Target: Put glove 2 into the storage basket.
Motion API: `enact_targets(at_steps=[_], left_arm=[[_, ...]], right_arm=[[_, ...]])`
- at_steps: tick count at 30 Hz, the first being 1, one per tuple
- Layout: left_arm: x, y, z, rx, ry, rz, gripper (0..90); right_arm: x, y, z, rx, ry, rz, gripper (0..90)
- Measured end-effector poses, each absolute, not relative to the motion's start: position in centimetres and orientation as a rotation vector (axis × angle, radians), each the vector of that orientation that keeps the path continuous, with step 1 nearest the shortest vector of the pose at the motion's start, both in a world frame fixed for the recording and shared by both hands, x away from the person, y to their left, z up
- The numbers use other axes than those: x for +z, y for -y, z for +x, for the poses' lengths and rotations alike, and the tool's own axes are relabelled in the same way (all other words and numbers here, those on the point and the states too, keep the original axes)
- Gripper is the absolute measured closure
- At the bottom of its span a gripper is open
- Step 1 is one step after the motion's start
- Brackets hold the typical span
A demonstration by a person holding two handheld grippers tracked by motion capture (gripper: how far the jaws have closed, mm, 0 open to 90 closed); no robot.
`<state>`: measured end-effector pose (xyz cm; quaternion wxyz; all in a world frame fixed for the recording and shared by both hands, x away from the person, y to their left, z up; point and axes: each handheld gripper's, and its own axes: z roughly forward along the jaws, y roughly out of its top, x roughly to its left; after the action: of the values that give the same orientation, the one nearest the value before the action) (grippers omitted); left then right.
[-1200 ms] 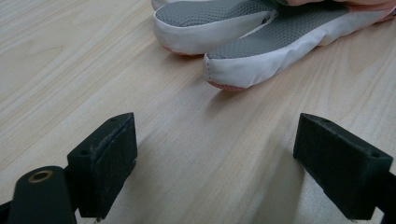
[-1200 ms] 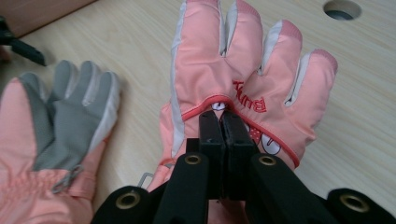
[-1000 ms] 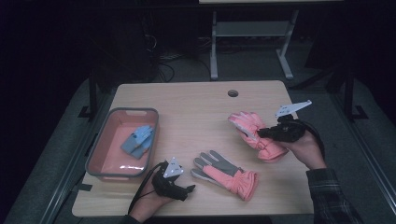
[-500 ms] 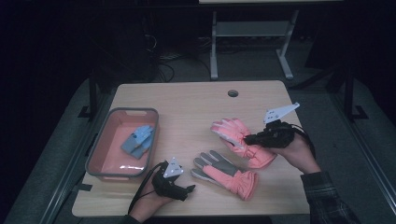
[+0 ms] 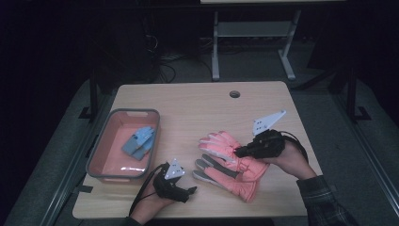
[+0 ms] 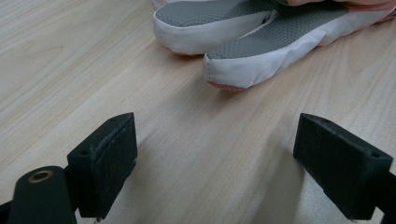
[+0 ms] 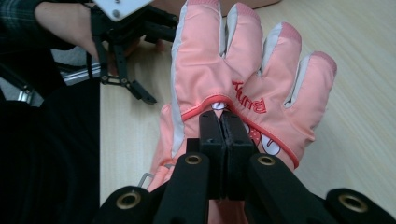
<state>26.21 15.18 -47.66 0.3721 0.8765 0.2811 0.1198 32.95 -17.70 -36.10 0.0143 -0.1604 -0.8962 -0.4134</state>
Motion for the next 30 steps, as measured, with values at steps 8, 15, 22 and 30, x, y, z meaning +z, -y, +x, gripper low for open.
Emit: enact_targets(at_steps=[8, 15, 22, 30], left_arm=[[-47.6, -15.2, 26.2, 0.307, -0.719, 2.248, 12.9], [-47.6, -15.2, 26.2, 0.306, -0.72, 2.248, 12.9], [-47.7, -15.2, 26.2, 0.307, -0.72, 2.247, 12.9], [-47.7, -15.2, 26.2, 0.306, -0.721, 2.245, 12.9]], right_arm=[[-36.5, 16.6, 32.3, -1.243, 2.792, -0.427, 88.6], [-38.2, 15.4, 32.3, -1.159, 2.803, -0.374, 88.4], [-40.1, 14.2, 32.2, -1.045, 2.858, -0.33, 87.9], [-41.6, 13.4, 31.7, -0.959, 2.919, -0.336, 87.3]])
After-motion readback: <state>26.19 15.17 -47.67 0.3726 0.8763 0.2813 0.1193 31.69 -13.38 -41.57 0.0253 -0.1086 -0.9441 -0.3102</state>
